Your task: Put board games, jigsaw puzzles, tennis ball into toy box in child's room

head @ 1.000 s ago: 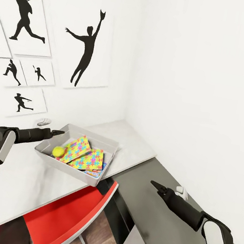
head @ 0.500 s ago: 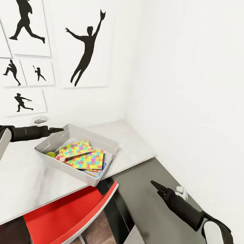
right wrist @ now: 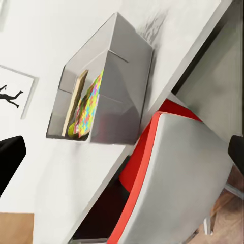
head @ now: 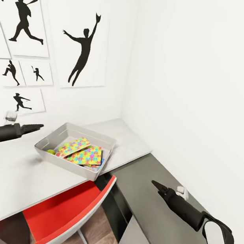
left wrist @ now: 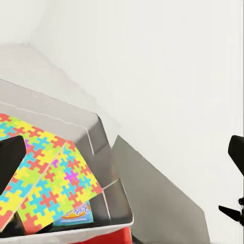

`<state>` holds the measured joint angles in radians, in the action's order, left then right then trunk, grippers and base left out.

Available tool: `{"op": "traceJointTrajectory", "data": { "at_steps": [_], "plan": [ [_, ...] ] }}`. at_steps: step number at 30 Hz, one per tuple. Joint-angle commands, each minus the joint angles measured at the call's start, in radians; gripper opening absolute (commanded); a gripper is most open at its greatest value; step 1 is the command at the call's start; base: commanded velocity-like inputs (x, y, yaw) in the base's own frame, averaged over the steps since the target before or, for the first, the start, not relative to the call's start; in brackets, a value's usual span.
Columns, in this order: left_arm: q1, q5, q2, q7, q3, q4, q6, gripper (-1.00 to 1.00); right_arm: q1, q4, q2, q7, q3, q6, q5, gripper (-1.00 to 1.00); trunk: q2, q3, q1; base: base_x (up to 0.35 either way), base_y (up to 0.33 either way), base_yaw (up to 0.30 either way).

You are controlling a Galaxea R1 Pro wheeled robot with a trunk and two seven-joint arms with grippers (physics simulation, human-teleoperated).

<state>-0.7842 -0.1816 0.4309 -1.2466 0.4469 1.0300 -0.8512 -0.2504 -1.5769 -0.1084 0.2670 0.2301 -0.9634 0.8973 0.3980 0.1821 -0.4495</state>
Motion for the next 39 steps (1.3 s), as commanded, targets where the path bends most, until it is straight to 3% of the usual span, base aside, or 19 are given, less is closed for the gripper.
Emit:
{"op": "traceJointTrajectory", "data": {
  "at_steps": [1, 3, 6, 11, 16, 27, 39],
  "plan": [
    [0.026, -0.003, 0.003, -0.022, 0.019, -0.002, -0.006, 1.00, -0.001, 0.000, 0.000, 0.010, 0.002, -0.005, -0.009, 1.00, 0.002, 0.001, -0.001, -0.037, 0.006, -0.140],
    [0.076, -0.002, 0.006, -0.062, 0.046, -0.004, -0.003, 1.00, -0.001, 0.000, 0.000, 0.010, 0.003, -0.005, -0.009, 1.00, 0.002, -0.002, -0.001, -0.022, 0.003, -0.131],
    [0.110, -0.003, 0.007, -0.098, 0.065, -0.003, 0.008, 1.00, -0.001, 0.000, 0.000, 0.011, 0.003, -0.001, -0.009, 1.00, 0.002, -0.007, -0.001, -0.048, 0.001, -0.121],
    [0.126, -0.002, 0.014, -0.179, 0.073, -0.001, 0.016, 1.00, 0.000, 0.000, -0.002, 0.012, 0.000, 0.063, -0.008, 1.00, 0.002, -0.014, -0.001, -0.083, 0.000, -0.110],
    [0.129, 0.000, 0.030, -0.256, 0.074, -0.002, 0.016, 1.00, 0.000, 0.000, -0.002, 0.012, -0.002, 0.079, -0.008, 1.00, 0.002, -0.022, -0.001, -0.019, 0.000, -0.100],
    [0.129, 0.001, 0.041, -0.278, 0.075, -0.002, 0.016, 1.00, -0.001, -0.001, -0.001, 0.012, -0.003, 0.084, -0.008, 1.00, 0.002, -0.037, -0.001, -0.048, 0.128, -0.085],
    [0.129, 0.001, 0.042, -0.278, 0.074, -0.002, 0.017, 1.00, -0.001, 0.000, 0.001, 0.011, -0.004, 0.086, -0.008, 1.00, 0.002, -0.039, -0.001, -0.008, 0.031, -0.008]
  ]
}}
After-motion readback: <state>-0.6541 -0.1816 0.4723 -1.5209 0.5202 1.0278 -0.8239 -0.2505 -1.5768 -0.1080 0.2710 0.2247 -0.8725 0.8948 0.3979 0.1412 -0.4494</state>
